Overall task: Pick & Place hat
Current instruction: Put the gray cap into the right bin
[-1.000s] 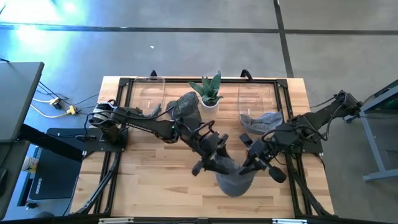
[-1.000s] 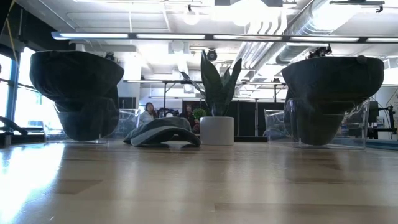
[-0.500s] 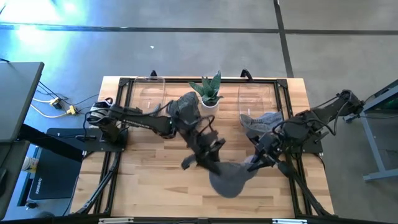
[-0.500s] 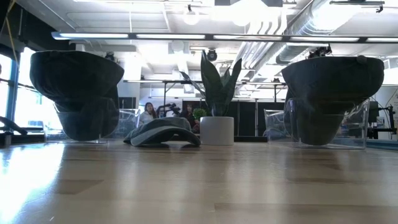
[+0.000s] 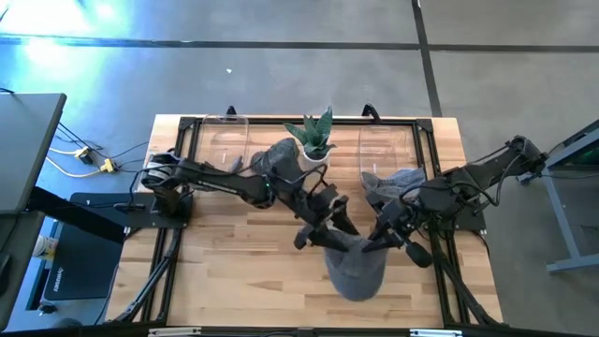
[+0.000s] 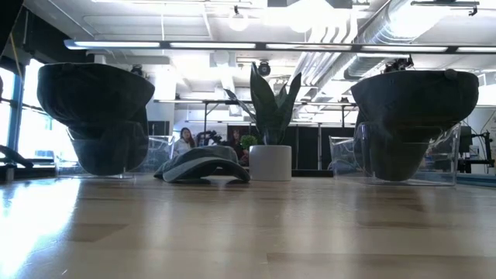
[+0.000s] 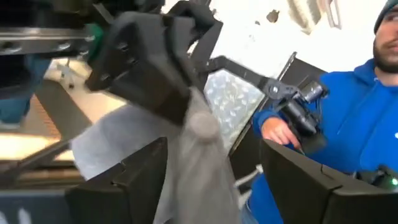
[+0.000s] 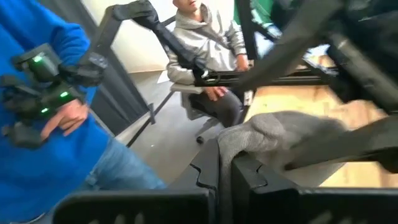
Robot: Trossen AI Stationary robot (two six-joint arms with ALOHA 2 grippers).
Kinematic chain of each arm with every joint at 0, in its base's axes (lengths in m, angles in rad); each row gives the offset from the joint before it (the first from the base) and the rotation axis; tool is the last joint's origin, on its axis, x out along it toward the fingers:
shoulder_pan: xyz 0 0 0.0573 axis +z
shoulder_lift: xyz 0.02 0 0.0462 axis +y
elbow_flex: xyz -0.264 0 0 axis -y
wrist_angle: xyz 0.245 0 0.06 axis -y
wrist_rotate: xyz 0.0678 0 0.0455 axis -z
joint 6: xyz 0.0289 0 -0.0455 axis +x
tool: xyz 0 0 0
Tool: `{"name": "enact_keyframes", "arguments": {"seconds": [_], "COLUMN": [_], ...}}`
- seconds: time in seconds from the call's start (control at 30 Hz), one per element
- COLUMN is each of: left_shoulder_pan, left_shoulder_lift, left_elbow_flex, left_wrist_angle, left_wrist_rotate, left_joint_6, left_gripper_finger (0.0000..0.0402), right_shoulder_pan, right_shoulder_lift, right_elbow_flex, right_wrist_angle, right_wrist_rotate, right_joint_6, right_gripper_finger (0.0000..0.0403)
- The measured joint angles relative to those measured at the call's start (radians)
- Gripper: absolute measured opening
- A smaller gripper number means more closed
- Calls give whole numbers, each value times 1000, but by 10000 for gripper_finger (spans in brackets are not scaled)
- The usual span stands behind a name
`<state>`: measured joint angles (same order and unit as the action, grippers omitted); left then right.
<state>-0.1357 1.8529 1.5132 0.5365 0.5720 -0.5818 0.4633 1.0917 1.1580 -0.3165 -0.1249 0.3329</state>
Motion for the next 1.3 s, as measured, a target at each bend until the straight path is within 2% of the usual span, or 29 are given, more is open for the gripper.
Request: {"name": "enact_keyframes", "arguments": {"seconds": [0.1,0.23,0.47,0.6,0.63,0.77,1.07,1.17,1.3], "left_shoulder_pan": [-19,-34,-40,-40,-40,-39,-45,-42,-33], "left_shoulder_lift": [13,11,13,13,13,13,12,12,11], "left_elbow_flex": [1,41,104,137,147,172,186,186,186], "left_wrist_angle": [-9,-12,-25,-128,-158,-220,-225,-225,-240], "left_wrist_rotate": [36,91,161,207,212,211,252,242,234], "left_joint_6": [-1,-1,1,0,0,9,27,27,28], "left_gripper_finger": [256,225,107,23,12,19,5,2,1], "right_shoulder_pan": [0,0,0,7,11,28,31,28,21], "right_shoulder_lift": [-2,-2,-5,-17,-20,-31,-33,-29,-2], "right_elbow_flex": [0,0,0,0,0,0,0,0,-6], "right_wrist_angle": [-6,-21,-24,-28,-28,-26,-27,-27,-5], "right_wrist_rotate": [10,5,-7,-44,-46,-46,-57,-59,-30], "right_joint_6": [0,7,49,80,86,90,108,86,23], "right_gripper_finger": [6,7,9,8,6,6,42,76,147]}}
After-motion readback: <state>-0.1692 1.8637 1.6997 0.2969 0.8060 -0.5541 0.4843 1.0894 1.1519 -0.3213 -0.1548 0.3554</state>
